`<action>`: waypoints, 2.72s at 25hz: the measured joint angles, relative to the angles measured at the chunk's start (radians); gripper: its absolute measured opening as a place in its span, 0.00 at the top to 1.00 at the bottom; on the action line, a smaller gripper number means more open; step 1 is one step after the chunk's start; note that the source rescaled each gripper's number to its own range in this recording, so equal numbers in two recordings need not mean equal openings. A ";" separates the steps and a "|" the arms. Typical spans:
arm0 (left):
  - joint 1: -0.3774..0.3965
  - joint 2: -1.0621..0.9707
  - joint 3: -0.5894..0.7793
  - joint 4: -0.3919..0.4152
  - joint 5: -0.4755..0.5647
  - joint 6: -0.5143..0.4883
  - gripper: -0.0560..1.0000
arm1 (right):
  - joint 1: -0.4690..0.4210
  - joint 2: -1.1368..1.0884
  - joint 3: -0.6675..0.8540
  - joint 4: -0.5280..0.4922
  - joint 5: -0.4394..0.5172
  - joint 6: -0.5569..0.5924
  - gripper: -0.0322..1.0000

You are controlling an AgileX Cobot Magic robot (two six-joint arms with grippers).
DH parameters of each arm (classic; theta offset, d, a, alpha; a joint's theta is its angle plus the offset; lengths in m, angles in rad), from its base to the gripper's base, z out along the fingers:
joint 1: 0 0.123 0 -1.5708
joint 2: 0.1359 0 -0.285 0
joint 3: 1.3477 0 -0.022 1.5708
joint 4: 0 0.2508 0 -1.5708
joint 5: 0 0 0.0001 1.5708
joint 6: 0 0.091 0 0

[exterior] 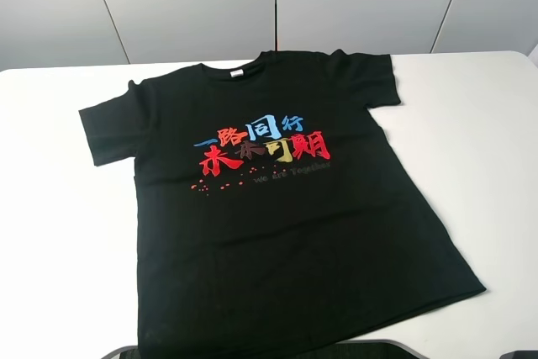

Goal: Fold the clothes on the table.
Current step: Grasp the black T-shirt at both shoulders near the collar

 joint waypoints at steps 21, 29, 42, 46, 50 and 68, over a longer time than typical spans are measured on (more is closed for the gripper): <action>0.000 0.000 0.000 0.000 0.000 0.000 0.02 | 0.000 0.000 0.000 0.000 0.000 0.000 0.00; 0.000 0.000 0.000 0.000 0.000 0.000 0.02 | 0.000 0.000 0.000 0.000 0.000 0.000 0.00; 0.000 0.000 0.000 -0.006 0.000 0.000 0.02 | 0.000 0.000 0.000 0.002 0.000 0.007 0.00; 0.000 0.000 0.000 -0.060 0.000 0.000 0.02 | 0.000 0.000 0.000 0.019 0.000 0.025 0.00; 0.000 0.000 0.000 -0.073 0.000 0.000 0.02 | 0.000 0.000 0.000 0.021 0.000 0.028 0.00; 0.000 0.000 0.000 -0.082 -0.015 0.000 0.02 | 0.000 -0.002 -0.038 -0.005 0.014 0.012 0.00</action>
